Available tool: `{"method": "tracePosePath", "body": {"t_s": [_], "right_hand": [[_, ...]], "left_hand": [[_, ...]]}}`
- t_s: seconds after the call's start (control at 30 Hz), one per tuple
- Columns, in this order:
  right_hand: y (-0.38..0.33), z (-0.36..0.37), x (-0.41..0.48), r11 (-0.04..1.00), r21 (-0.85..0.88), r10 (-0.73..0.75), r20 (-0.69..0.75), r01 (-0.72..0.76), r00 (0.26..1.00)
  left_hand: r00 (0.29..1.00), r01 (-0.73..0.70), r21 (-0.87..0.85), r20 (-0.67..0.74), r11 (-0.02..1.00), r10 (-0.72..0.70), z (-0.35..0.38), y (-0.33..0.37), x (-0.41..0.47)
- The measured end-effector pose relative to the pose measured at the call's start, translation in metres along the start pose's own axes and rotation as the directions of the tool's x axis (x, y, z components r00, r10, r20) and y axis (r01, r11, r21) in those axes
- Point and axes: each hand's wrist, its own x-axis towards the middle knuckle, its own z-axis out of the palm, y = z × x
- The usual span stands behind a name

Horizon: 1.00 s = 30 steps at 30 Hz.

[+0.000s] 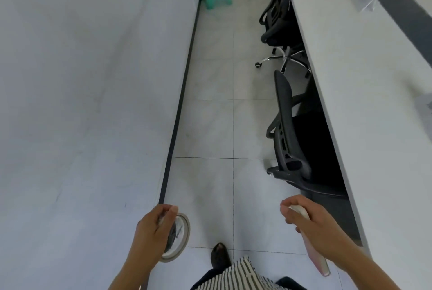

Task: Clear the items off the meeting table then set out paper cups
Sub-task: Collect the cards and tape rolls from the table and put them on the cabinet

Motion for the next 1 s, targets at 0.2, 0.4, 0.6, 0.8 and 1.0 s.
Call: {"method": "tracePosePath", "body": {"t_s": [0.2,0.4,0.6,0.8,1.0], "right_hand": [[-0.066,0.01,0.055,0.999,-0.042,-0.018,0.036,0.02,0.999],[-0.102,-0.006,0.141,0.998,-0.061,0.022,0.034,-0.02,0.999],[-0.167,-0.038,0.286,0.993,-0.117,0.02,0.036,-0.016,0.999],[-0.27,-0.077,0.411,0.975,-0.179,-0.119,0.062,0.128,0.991],[-0.321,-0.096,0.529,0.973,-0.21,-0.079,0.075,0.093,0.994]], "left_hand": [[1.0,-0.016,-0.011,-0.005,1.0,0.016,-0.03,0.02,0.082],[0.999,-0.034,-0.027,0.019,0.999,0.034,-0.026,0.051,0.18],[0.999,-0.036,-0.014,-0.02,0.999,0.035,-0.039,0.113,0.302],[0.997,-0.044,-0.041,-0.071,0.998,0.041,-0.057,0.177,0.411],[0.998,-0.001,-0.074,-0.062,0.997,-0.004,-0.057,0.211,0.534]]}}
